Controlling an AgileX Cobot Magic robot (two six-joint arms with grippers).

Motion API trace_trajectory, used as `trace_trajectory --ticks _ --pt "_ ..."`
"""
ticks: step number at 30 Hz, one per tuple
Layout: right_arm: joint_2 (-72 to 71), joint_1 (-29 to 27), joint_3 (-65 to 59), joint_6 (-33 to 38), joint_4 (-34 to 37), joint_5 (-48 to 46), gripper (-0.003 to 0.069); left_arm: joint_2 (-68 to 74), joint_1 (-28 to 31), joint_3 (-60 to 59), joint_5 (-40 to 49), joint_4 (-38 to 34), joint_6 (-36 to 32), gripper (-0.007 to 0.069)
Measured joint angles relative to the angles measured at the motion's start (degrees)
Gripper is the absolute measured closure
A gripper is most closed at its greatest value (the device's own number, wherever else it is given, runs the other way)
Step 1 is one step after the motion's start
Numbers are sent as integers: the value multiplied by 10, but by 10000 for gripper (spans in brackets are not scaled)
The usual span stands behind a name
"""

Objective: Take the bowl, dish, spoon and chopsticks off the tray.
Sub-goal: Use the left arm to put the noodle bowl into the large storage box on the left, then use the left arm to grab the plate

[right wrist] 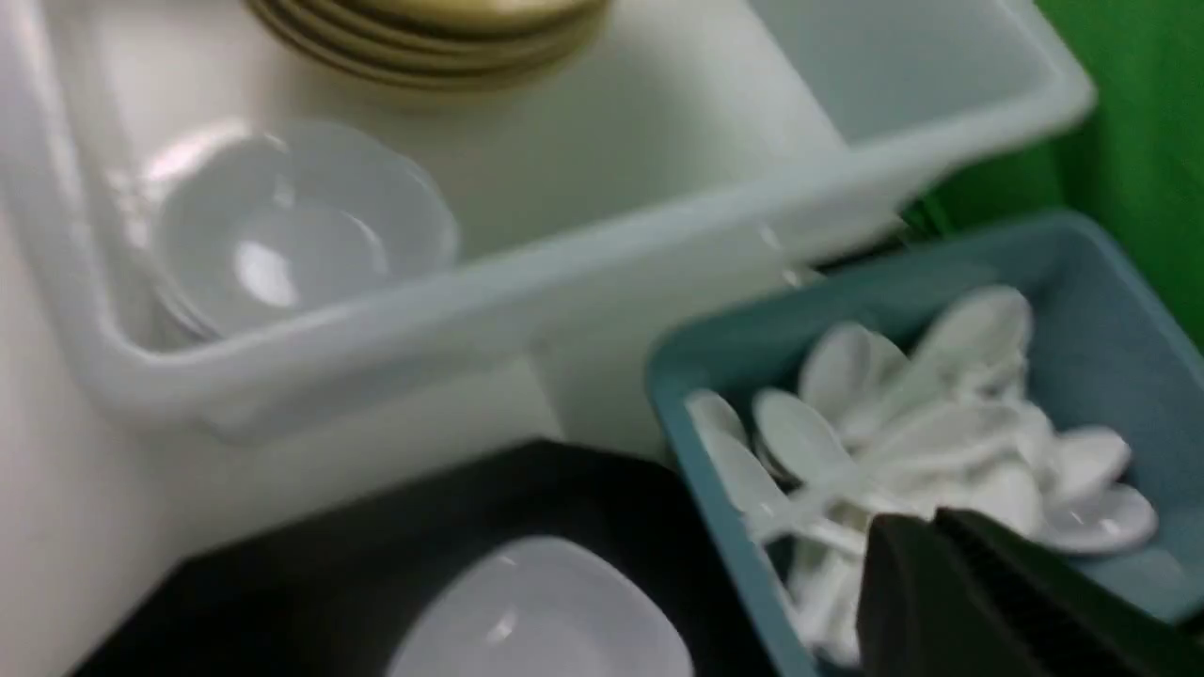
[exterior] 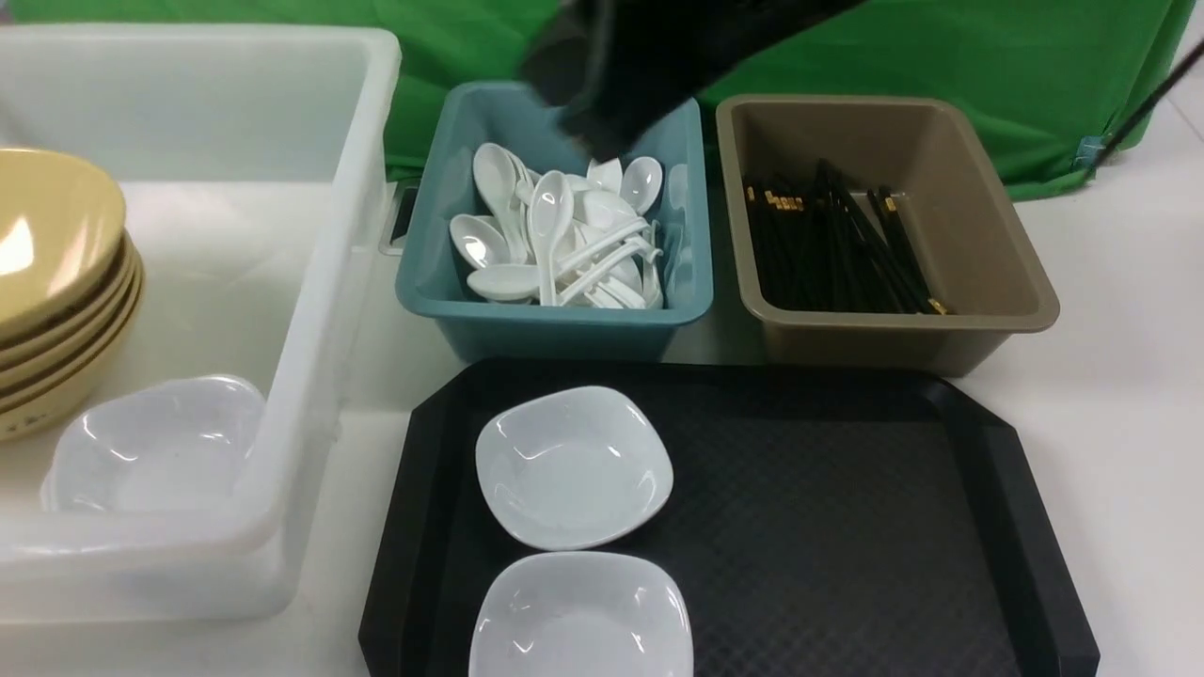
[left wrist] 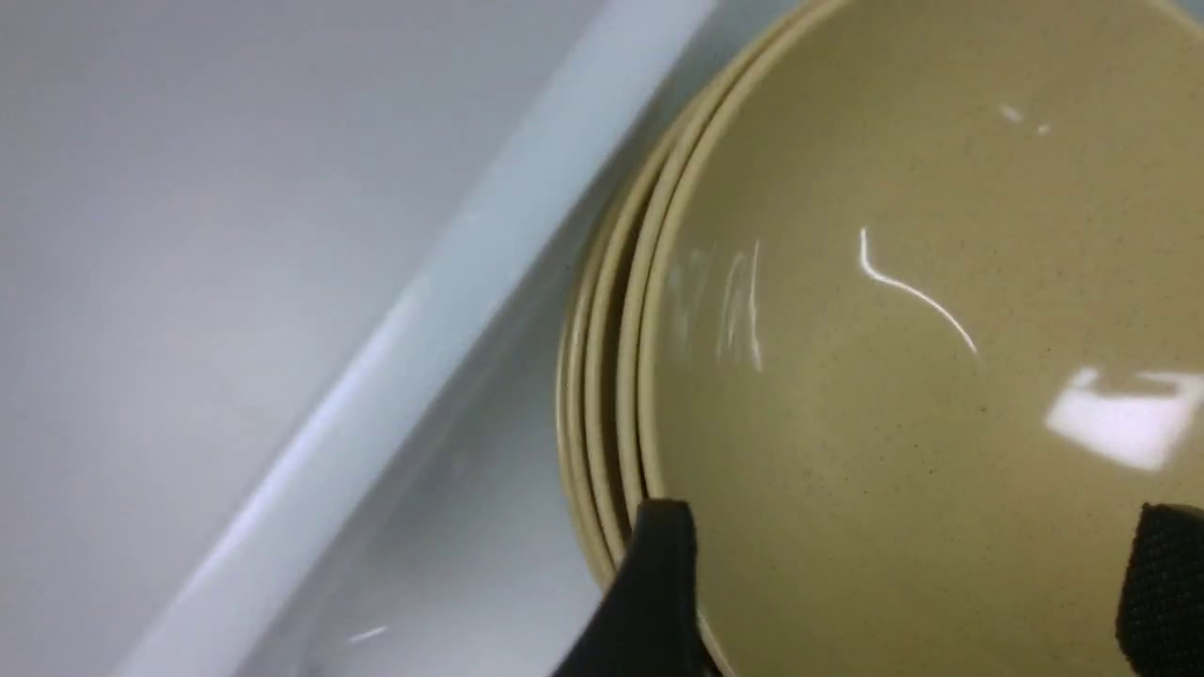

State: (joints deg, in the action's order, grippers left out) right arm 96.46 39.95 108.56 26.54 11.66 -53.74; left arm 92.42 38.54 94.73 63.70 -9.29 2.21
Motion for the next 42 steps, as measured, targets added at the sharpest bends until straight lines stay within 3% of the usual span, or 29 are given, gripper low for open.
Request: trace_trajectory --ticks 3,6,8,9,10,11,12,14,16,20,23,24,27,29,34,42 --pt "-21 -40 0 -16 -23 -55 649 -31 -1 22 34 -28 -9 38" --pt "-48 -111 -5 -25 -32 -134 649 -79 -49 21 49 -145 -82 204" --pt "-64 -146 -20 -26 -34 -144 649 -95 -100 14 50 -178 -113 348" --pt "-81 -179 -45 -27 -35 -149 649 -110 -176 4 51 -198 -134 494" --pt "-85 -183 -49 -27 -36 -150 649 -112 -187 3 51 -199 -136 507" --pt "-106 -219 -90 -29 -37 -153 649 -119 -296 -17 51 -201 -146 589" --pt "-106 -222 -95 -29 -37 -153 649 -120 -307 -22 51 -200 -146 594" --pt "-127 -248 -145 -29 -31 -152 649 -116 -417 -54 53 -183 -142 617" --pt "-142 -258 -180 -29 -21 -145 649 -103 -517 -88 54 -143 -126 616" --pt "-179 -262 -244 -25 4 -113 649 -53 -655 -154 59 -57 -75 559" --pt "-194 -262 -258 -24 22 -98 648 -9 -704 -181 53 -36 -55 485" --pt "-203 -262 -260 -19 42 -95 648 26 -724 -187 44 -33 -50 418" --pt "-209 -262 -260 7 77 -102 648 65 -736 -189 35 -29 -43 329" --pt "-214 -260 -265 62 131 -140 648 103 -739 -191 30 -20 -31 229" --pt "-232 -213 -312 112 134 -156 648 145 -739 -191 9 -8 -22 104" --pt "-234 -138 -348 121 106 -155 648 154 -739 -191 -10 59 16 83"
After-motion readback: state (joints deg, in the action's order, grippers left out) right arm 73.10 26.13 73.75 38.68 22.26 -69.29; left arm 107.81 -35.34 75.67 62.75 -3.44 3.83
